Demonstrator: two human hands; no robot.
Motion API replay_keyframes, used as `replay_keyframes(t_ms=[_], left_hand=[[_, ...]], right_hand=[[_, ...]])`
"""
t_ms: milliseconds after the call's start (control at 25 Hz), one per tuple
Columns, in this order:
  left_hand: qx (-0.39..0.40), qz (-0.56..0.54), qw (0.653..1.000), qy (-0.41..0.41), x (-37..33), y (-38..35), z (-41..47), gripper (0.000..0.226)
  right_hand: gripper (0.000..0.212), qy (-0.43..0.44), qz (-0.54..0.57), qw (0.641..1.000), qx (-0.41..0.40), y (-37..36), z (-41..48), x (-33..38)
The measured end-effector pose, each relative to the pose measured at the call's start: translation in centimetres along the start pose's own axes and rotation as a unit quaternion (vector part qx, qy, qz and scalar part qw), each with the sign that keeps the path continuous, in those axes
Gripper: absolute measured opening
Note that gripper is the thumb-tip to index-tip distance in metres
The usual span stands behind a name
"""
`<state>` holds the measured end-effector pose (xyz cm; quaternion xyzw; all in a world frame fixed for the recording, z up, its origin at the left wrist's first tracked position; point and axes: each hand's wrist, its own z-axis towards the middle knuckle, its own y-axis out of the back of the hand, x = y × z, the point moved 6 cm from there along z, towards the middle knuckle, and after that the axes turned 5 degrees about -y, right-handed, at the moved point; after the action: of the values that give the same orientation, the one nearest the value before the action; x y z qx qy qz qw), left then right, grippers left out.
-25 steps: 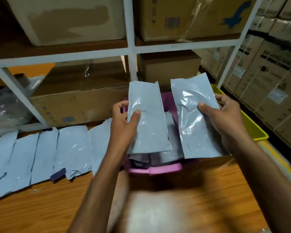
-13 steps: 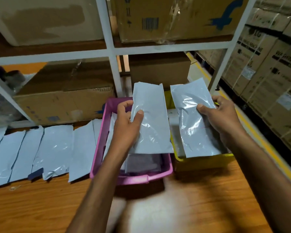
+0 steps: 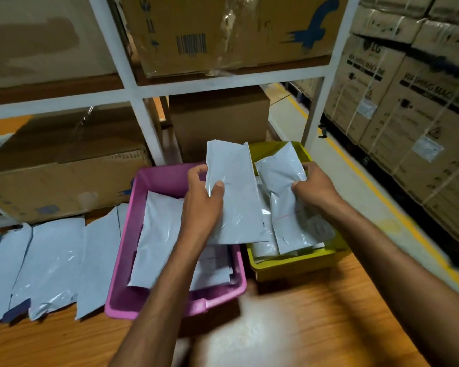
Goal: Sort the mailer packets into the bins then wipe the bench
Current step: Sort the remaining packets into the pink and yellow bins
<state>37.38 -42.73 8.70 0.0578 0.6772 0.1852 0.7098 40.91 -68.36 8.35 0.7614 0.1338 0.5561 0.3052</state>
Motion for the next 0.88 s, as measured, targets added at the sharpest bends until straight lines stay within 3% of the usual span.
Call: replay_keyframes(t_ms=[320,480,600,720,800,880], left_hand=[[-0.007,-0.005,1.000,0.002,0.3,-1.5,0.5,0.039],[-0.006,-0.004,1.000,0.002,0.3,-1.7,0.5,0.040],[0.001,-0.001,1.000,0.003,-0.1,-2.0,0.4,0.040],[0.009,0.003,1.000,-0.003,-0.4,-2.5,0.3,0.042],[0.013,-0.002,1.000,-0.005,-0.6,-2.9,0.2,0.044],[0.022,-0.009,1.000,-0.002,-0.9,-3.5,0.2,0.045]], right_hand=[[0.042,-0.036,-0.042,0.997,0.051,-2.7,3.5,-1.6],[0.050,-0.061,-0.161,0.985,0.011,-2.0,4.2,-2.7],[0.073,0.022,-0.271,0.962,-0.008,-2.3,3.3,-2.2],[0.061,0.118,-0.337,0.933,-0.051,-2.6,2.3,-1.4],[0.052,0.131,-0.286,0.947,-0.064,-2.2,2.5,-1.3],[0.034,0.055,-0.067,0.996,-0.017,-1.8,2.6,-1.6]])
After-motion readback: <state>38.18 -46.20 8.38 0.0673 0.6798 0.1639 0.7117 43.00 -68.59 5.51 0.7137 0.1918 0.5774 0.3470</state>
